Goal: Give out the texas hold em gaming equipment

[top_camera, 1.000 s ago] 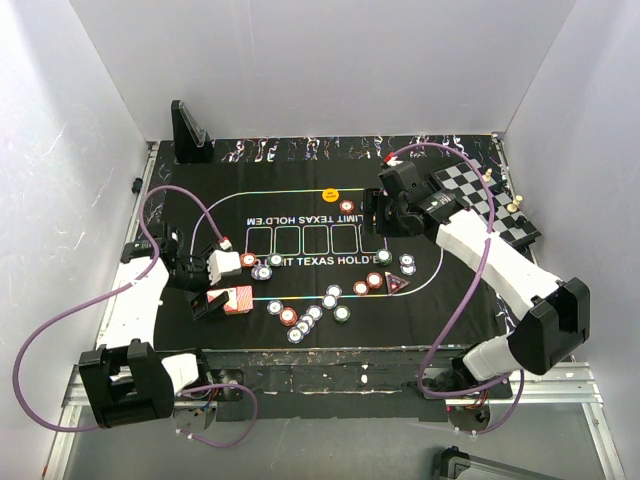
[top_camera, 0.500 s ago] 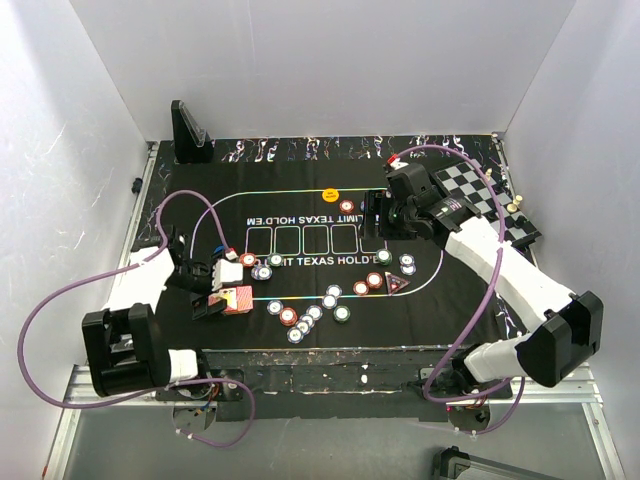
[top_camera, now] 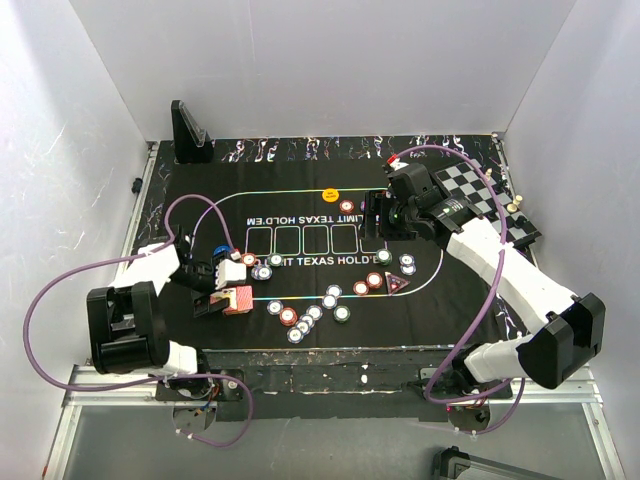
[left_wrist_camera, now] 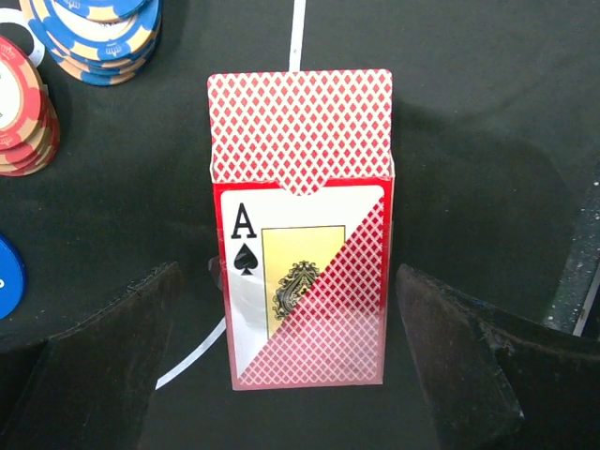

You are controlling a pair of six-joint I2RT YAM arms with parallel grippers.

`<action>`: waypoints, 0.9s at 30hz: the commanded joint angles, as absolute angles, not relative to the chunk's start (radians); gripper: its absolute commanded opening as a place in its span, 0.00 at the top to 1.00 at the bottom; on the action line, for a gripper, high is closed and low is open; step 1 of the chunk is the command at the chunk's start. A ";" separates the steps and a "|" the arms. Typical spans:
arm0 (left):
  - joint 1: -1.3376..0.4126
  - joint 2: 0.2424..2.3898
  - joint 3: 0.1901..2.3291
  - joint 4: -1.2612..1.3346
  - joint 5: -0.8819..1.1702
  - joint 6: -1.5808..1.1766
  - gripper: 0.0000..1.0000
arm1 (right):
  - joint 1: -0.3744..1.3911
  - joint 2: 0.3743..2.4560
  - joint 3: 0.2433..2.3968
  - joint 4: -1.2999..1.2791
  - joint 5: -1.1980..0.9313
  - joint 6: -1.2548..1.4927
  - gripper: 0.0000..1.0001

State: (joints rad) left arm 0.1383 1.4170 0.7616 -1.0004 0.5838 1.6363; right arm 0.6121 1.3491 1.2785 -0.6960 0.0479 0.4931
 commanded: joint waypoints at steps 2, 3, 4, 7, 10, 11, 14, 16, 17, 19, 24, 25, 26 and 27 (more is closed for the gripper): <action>0.129 1.419 0.744 -0.953 0.581 1.624 0.00 | 0.617 1.321 1.278 -0.664 0.026 0.477 0.27; 0.127 1.419 0.736 -0.954 0.580 1.629 0.00 | 0.615 1.321 1.279 -0.664 0.029 0.477 0.27; 0.126 1.417 0.727 -0.954 0.581 1.635 0.00 | 0.615 1.322 1.279 -0.664 0.031 0.476 0.27; 0.117 1.419 0.710 -0.948 0.580 1.635 0.00 | 0.615 1.327 1.278 -0.663 0.034 0.472 0.28; 0.110 1.419 0.696 -0.945 0.569 1.638 0.00 | 0.615 1.335 1.279 -0.661 0.034 0.469 0.29; 0.110 1.417 0.693 -0.945 0.565 1.646 0.00 | 0.615 1.335 1.279 -0.660 0.034 0.468 0.30; 0.110 1.396 0.667 -0.940 0.552 1.699 0.00 | 0.615 1.338 1.281 -0.658 0.031 0.468 0.32; 0.110 1.393 0.669 -0.939 0.554 1.703 0.04 | 0.615 1.342 1.284 -0.657 0.028 0.466 0.34; 0.109 1.393 0.673 -0.939 0.555 1.695 0.08 | 0.615 1.342 1.287 -0.660 0.025 0.466 0.35; 0.112 1.391 0.689 -0.949 0.557 1.684 0.17 | 0.615 1.344 1.289 -0.663 0.023 0.466 0.37; 0.109 1.362 0.716 -1.015 0.574 1.695 0.48 | 0.615 1.348 1.296 -0.664 0.015 0.463 0.44; 0.110 1.353 0.719 -1.025 0.580 1.694 0.56 | 0.615 1.350 1.298 -0.666 0.012 0.465 0.44; 0.110 1.345 0.722 -1.037 0.586 1.695 0.63 | 0.615 1.348 1.298 -0.664 0.011 0.466 0.45; 0.110 1.338 0.724 -1.048 0.597 1.697 0.70 | 0.617 1.351 1.298 -0.664 0.009 0.465 0.45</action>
